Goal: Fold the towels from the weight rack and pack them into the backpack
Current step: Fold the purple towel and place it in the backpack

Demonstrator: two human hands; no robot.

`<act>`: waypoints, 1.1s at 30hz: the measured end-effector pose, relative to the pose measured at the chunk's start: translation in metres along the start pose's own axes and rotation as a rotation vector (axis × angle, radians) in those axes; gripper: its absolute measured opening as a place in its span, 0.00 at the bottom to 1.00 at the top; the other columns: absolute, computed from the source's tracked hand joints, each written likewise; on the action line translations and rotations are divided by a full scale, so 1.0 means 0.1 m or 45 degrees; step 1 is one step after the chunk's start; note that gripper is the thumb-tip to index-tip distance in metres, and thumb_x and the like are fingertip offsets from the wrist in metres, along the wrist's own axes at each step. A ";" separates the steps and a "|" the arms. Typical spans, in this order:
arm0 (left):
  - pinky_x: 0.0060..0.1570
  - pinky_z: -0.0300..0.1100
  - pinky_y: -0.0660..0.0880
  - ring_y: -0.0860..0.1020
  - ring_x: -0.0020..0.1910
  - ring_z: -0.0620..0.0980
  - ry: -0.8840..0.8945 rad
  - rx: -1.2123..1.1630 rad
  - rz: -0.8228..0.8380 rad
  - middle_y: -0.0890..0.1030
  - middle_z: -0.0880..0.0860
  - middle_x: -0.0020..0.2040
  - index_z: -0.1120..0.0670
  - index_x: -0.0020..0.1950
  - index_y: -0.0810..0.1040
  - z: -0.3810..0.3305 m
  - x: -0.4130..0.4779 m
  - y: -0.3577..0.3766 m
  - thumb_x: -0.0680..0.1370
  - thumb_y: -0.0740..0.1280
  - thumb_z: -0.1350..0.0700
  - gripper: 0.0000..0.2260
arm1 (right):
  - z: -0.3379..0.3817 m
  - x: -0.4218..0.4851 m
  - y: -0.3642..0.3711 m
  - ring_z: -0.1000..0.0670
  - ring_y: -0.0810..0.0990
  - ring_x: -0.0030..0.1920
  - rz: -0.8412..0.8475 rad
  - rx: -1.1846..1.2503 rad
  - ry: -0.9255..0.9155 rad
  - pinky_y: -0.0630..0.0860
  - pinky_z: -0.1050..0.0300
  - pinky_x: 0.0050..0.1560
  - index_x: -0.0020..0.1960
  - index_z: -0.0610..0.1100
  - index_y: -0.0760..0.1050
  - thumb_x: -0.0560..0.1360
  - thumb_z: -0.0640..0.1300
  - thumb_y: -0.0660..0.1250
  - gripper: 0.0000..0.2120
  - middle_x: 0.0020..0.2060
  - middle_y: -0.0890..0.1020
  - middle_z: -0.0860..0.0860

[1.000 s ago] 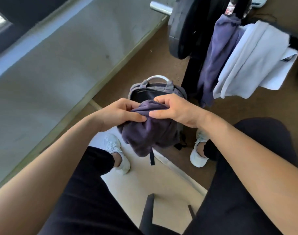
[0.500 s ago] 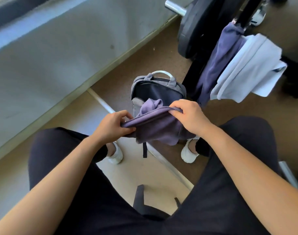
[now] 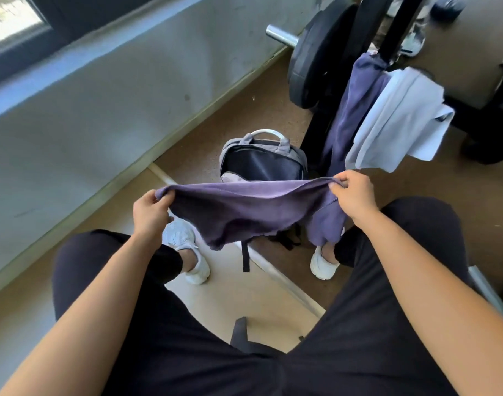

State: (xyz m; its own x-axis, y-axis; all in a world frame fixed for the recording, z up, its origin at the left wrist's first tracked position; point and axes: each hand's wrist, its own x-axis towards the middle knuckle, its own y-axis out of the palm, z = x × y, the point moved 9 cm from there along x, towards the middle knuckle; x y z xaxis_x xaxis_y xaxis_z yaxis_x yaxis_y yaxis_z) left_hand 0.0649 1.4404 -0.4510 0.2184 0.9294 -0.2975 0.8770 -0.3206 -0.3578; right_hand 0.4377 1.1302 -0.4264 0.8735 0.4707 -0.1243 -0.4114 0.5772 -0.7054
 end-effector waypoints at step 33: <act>0.44 0.41 0.74 0.78 0.41 0.45 0.287 -0.197 0.647 0.83 0.49 0.41 0.53 0.47 0.85 -0.29 -1.12 1.07 0.81 0.69 0.58 0.05 | 0.87 -0.99 0.90 0.51 0.80 0.44 0.985 0.892 0.077 0.76 0.62 0.36 0.62 0.46 0.78 0.78 0.23 0.55 0.25 0.49 0.81 0.43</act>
State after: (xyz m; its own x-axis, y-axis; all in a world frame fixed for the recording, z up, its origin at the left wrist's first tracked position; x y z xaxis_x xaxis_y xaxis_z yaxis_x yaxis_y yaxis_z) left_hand 0.1463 1.3071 -0.4299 0.6993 0.6874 -0.1962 0.6871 -0.7221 -0.0806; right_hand 0.2919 1.1931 -0.4169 0.3110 0.8537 -0.4177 -0.9059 0.3992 0.1415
